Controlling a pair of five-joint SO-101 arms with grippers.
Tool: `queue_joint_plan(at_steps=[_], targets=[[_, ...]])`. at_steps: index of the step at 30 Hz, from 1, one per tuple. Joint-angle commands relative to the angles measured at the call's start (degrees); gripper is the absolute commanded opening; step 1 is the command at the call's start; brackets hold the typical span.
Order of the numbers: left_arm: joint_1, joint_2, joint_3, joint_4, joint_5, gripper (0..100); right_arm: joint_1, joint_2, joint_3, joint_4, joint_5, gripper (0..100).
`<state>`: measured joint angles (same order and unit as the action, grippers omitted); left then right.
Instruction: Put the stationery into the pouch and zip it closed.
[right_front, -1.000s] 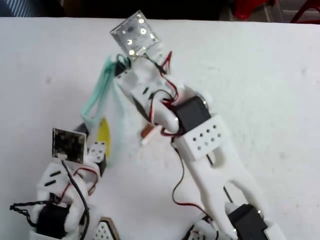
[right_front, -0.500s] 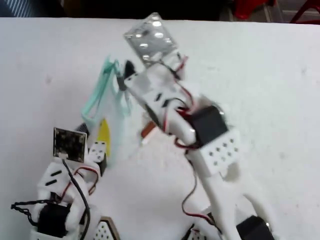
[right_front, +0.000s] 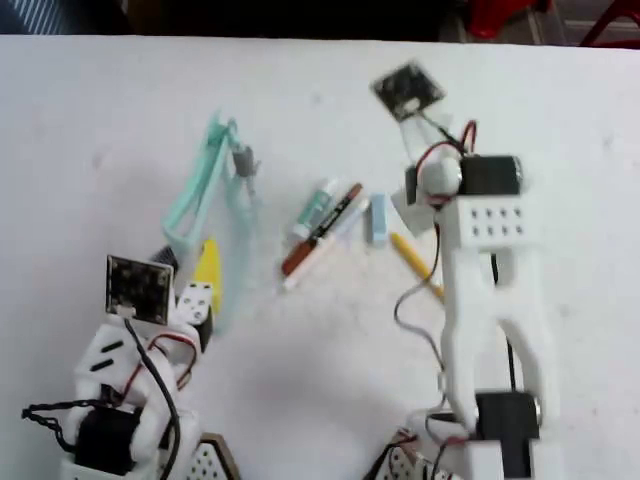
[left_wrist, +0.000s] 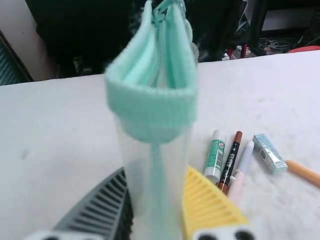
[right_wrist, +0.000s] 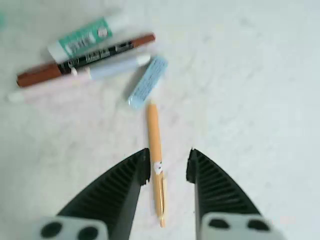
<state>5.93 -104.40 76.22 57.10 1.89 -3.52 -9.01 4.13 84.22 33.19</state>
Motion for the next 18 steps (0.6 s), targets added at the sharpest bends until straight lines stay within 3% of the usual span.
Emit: queue_joint_plan(at_steps=[1, 3, 18], targets=[[-0.4, -0.48, -0.18, 0.18, 0.09, 21, 3.21, 7.16, 1.41, -1.45, 3.87, 11.6], [-0.48, -0.48, 0.44, 0.44, 1.41, 26, 4.0, 11.47, 2.02, -3.47, 4.04, 11.6], [-0.48, -0.48, 4.22, -4.84, -0.44, 21, 2.95, 27.03, 2.55, -11.47, 6.51, 18.3]])
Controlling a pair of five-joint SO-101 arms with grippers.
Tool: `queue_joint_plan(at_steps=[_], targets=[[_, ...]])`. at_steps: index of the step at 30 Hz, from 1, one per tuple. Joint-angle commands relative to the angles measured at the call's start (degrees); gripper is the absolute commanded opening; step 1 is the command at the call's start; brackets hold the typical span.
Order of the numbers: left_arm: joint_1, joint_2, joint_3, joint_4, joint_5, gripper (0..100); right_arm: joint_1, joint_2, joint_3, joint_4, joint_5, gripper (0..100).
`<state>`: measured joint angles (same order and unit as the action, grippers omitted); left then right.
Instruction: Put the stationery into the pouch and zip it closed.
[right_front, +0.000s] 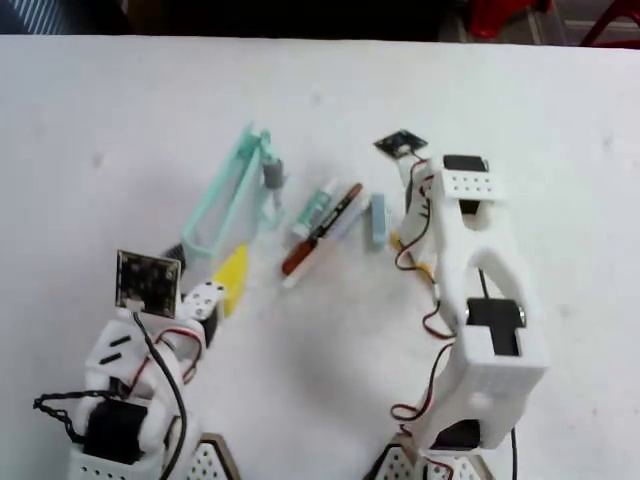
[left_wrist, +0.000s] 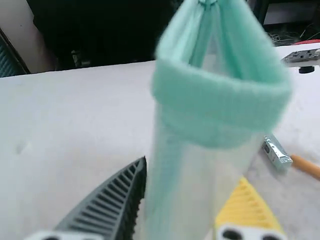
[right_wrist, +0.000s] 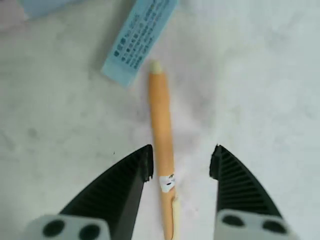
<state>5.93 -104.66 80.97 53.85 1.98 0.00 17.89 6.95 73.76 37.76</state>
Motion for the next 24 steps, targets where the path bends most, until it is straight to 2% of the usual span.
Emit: queue_joint_plan(at_steps=[1, 12, 24], targets=[[-0.48, -0.22, -0.62, -1.58, -0.53, 21, -0.57, 0.57, -0.26, -1.1, 2.2, 18.3], [-0.57, -0.22, -0.79, -1.58, -0.53, 21, -0.48, 4.79, -0.26, -5.41, 2.29, 17.9], [-0.57, -0.22, -0.79, -1.58, -0.53, 21, -0.48, 7.16, -1.32, -5.76, 2.29, 2.7]])
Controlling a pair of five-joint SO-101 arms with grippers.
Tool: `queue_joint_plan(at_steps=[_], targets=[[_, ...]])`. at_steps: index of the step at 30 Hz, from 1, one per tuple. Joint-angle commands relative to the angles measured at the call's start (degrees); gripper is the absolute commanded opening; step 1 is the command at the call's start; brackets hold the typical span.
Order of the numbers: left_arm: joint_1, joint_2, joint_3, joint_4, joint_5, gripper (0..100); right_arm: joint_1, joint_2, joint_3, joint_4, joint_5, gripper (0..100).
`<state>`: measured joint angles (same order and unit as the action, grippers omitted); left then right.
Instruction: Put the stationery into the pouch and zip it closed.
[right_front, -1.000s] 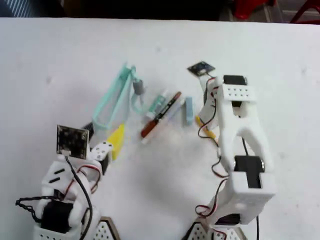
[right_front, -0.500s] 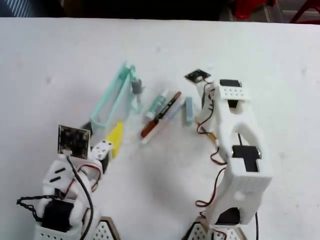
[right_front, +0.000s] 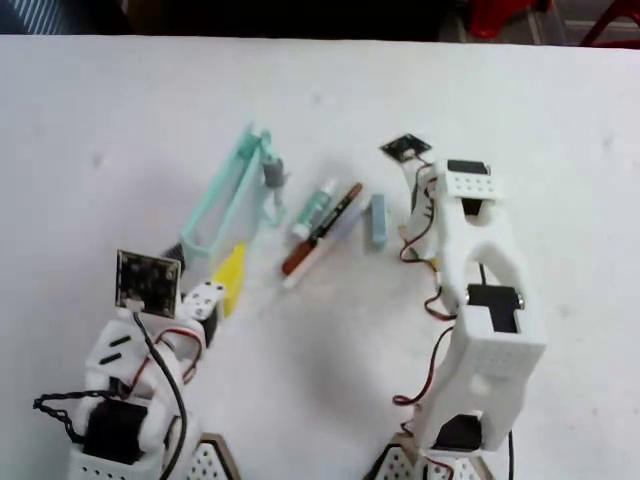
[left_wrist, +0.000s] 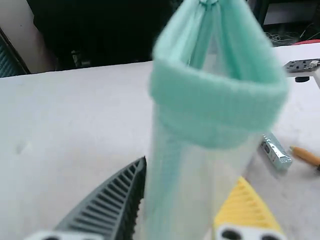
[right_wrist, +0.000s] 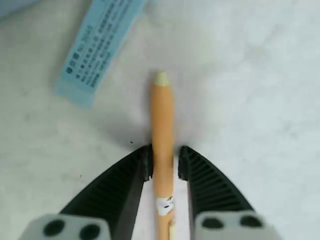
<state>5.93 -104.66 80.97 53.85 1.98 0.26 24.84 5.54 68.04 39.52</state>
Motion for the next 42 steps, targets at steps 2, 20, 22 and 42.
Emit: queue_joint_plan(at_steps=[2, 20, 22, 42], targets=[[-0.57, -0.22, -0.79, -1.58, -0.53, 21, -0.75, 0.22, 0.09, -0.04, 0.53, 1.7], [-0.57, -0.22, -0.79, -1.58, -0.18, 21, -1.27, -28.26, -7.12, 14.2, 0.18, 1.7], [-0.57, -0.22, -0.79, -1.58, -0.26, 21, -2.68, -34.07, -7.21, 14.81, 0.09, 1.7], [-0.57, -0.22, -0.79, -1.32, -0.44, 21, -30.2, -62.37, -18.2, 15.87, -20.84, 1.7]])
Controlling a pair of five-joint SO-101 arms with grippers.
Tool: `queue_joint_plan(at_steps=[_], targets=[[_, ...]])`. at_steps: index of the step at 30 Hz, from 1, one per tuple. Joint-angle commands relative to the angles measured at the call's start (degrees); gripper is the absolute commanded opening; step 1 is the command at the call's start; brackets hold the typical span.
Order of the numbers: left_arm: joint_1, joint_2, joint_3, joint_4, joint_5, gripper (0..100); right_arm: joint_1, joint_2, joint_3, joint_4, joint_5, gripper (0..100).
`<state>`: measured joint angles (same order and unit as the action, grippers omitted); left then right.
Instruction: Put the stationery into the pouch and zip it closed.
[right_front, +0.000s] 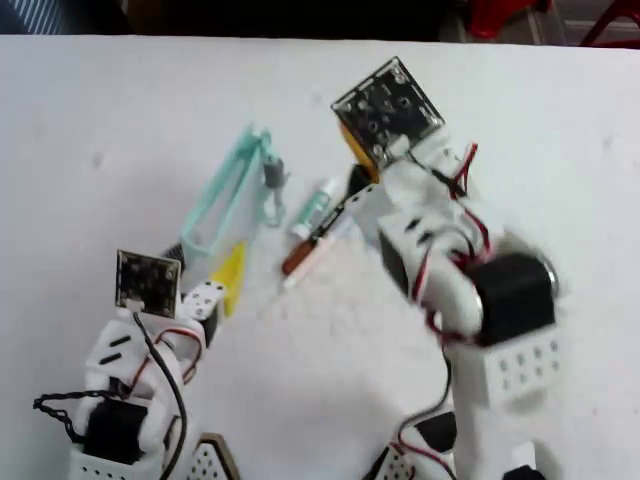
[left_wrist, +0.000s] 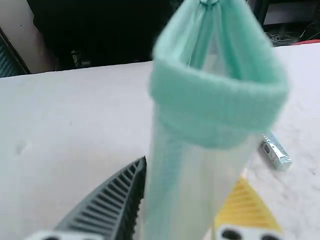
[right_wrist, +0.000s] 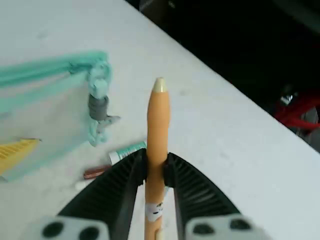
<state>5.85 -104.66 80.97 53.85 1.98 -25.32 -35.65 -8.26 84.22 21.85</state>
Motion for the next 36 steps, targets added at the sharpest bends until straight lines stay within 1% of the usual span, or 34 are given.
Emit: queue_joint_plan(at_steps=[1, 5, 11, 15, 17, 21, 24, 28, 32, 36], targets=[[-0.48, -0.22, -0.79, -1.32, -0.44, 21, -6.64, -1.98, -5.27, -0.31, -4.4, 1.7], [-0.48, -0.22, -0.79, -1.23, -0.44, 21, -12.79, -2.07, -7.38, -2.15, -6.77, 1.7], [-0.4, -0.22, -0.79, -1.23, -0.44, 21, -14.37, -1.8, -7.3, -10.59, -7.03, 1.7], [-0.4, -0.22, -0.79, -1.23, -0.44, 21, -17.98, -2.07, -4.75, -12.09, -11.69, 1.7], [-0.4, -0.22, -0.79, -1.23, -0.44, 21, -19.65, -2.77, -1.49, -14.2, -12.22, 1.7], [-0.13, -0.22, -0.7, -1.23, -0.44, 21, -20.35, -5.14, 5.27, -25.71, -12.4, 1.7], [-0.22, -0.22, -0.7, -1.32, -0.44, 21, -20.62, -5.23, 6.07, -34.15, -12.57, 1.7], [-0.31, -0.22, -0.7, -1.41, -0.44, 22, -24.66, -2.95, 5.8, -40.13, -12.66, 1.7], [-0.4, -0.22, -0.7, -1.49, -0.44, 22, -26.59, 1.27, 5.98, -43.47, -12.66, 1.7], [-0.4, -0.22, -0.7, -1.49, -0.44, 22, -26.51, 3.91, 6.68, -41.71, -12.66, 1.7]])
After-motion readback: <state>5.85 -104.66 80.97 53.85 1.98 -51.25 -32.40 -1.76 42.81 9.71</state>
